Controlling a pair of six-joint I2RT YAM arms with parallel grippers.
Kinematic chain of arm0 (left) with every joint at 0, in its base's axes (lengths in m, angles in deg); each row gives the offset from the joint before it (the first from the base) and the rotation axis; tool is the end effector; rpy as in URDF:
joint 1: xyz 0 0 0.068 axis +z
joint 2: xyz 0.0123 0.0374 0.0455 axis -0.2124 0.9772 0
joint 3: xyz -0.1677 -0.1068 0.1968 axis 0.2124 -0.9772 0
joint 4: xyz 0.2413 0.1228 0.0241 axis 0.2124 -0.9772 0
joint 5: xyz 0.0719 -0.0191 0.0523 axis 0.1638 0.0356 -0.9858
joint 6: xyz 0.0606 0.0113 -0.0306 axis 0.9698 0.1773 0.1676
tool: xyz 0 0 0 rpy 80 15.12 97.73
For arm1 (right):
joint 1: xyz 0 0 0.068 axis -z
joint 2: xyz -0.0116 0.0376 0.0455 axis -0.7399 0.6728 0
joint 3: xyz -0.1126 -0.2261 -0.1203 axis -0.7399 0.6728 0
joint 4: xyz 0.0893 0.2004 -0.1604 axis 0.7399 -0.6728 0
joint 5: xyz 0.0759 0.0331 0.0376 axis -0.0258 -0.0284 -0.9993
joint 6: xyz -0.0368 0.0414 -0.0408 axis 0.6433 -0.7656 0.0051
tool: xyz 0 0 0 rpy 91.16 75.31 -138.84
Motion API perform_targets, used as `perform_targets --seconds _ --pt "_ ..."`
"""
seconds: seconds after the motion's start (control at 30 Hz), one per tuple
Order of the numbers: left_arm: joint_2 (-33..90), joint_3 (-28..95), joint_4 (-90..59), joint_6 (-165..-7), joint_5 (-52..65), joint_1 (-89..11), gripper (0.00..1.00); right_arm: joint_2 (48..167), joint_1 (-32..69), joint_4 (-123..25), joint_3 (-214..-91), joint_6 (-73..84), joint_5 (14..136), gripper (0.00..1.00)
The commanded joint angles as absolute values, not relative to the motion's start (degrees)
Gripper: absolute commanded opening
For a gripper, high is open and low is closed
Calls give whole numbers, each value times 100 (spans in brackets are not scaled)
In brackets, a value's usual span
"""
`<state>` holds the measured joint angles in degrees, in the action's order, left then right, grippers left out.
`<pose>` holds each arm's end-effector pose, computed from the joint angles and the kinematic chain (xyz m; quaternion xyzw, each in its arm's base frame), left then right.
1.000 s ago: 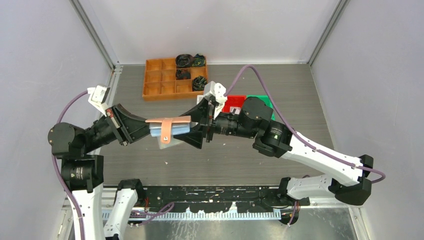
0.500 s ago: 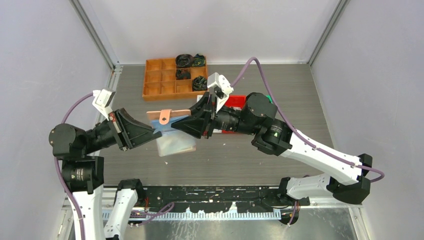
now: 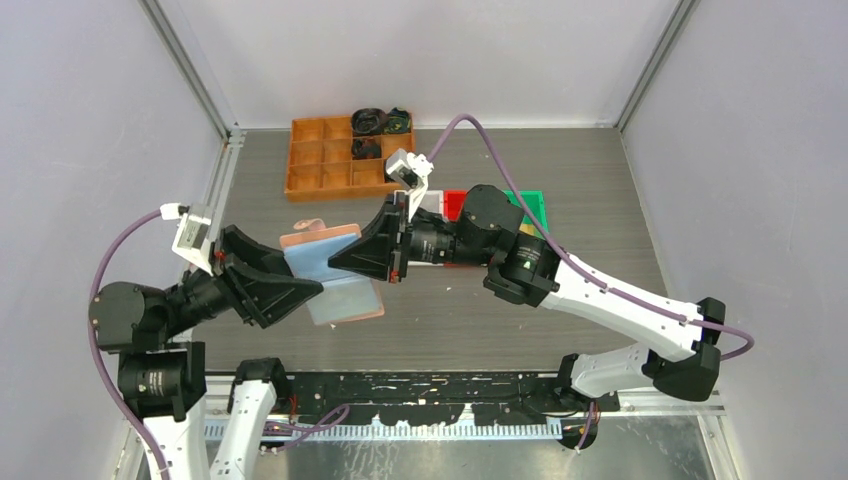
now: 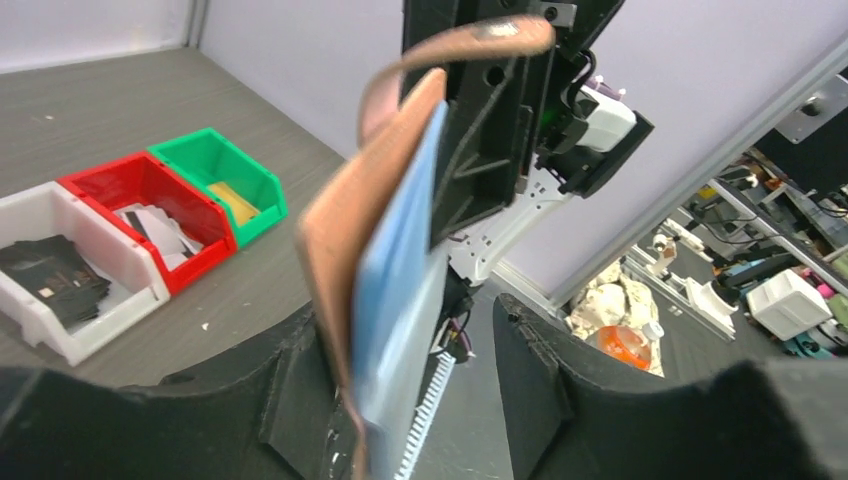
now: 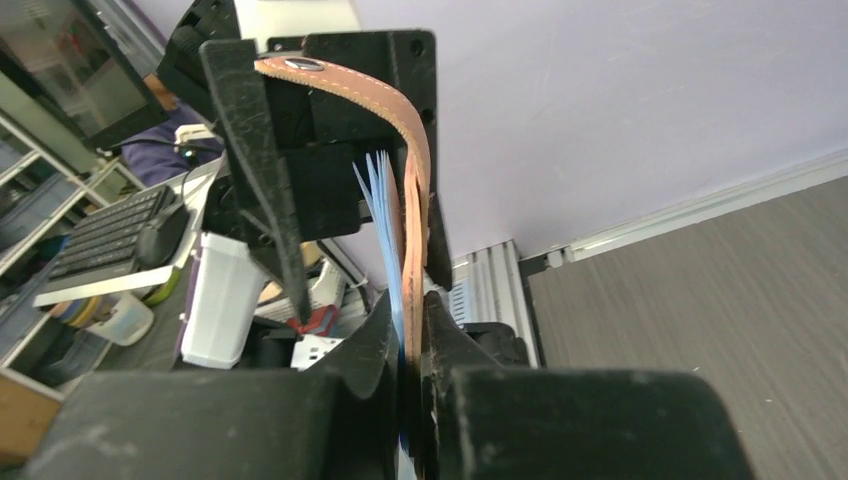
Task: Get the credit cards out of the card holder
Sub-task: Open the card holder at the center of the board.
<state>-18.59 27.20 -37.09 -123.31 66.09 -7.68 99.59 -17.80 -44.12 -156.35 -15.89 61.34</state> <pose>0.0398 -0.0486 0.4749 0.1859 0.6375 -0.5569 0.4989 0.1121 0.2941 0.4823 -0.3329 0.5519 0.6318 0.4307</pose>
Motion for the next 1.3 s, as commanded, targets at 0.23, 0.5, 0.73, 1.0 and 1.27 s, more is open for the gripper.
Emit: perform_targets --seconds 0.23,0.5,0.73,1.0,1.27 --pt "-1670 2667 -3212 -12478 6110 -742 14 9994 -1781 -3951 -15869 -2246 5536 8" --pt "-1341 2839 -3177 -13112 5629 -740 0 9500 -1747 -2992 -14849 -2878 4643 52" --pt "-1237 2942 -3011 -13427 5411 -737 0 8731 -1742 -2625 -13823 -2879 5086 52" --pt "-1199 3189 -3154 -13467 5446 -740 0 8461 -1748 -2829 -13566 -2460 5571 41" --pt "-1166 3318 -3163 -13559 5544 -736 0 8576 -1723 -2713 -13612 -2474 6491 26"
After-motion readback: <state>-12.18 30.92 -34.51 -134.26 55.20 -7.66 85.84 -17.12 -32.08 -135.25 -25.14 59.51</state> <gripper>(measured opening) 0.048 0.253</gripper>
